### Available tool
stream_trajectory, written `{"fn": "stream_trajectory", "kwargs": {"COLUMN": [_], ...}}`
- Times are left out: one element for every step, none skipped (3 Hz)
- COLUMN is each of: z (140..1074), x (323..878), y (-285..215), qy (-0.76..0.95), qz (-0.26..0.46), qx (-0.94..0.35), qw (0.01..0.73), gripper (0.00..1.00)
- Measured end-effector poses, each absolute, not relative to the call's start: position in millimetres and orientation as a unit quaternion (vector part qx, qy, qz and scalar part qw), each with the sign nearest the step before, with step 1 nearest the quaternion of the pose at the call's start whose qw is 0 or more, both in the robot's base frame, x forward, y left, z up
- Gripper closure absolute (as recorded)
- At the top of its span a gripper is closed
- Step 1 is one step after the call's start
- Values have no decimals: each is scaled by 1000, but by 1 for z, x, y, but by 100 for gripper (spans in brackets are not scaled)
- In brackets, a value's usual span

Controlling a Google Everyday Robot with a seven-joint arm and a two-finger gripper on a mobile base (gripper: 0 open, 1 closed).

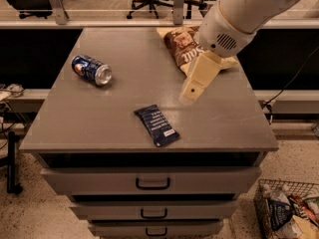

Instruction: Pick pepsi can

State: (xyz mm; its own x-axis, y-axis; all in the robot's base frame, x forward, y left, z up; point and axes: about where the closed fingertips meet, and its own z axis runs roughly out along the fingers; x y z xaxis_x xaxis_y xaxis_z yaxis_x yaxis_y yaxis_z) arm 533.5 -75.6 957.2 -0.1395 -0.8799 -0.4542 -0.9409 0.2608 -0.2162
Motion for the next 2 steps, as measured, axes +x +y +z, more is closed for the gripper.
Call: {"fn": "stream_trajectory", "kwargs": {"z": [953, 935], "x": [538, 563], "y": [-65, -20], "qy": [749, 749], "qz": [65, 95], "qx": [-609, -601], "qw": [253, 261], "gripper": [0, 0]}}
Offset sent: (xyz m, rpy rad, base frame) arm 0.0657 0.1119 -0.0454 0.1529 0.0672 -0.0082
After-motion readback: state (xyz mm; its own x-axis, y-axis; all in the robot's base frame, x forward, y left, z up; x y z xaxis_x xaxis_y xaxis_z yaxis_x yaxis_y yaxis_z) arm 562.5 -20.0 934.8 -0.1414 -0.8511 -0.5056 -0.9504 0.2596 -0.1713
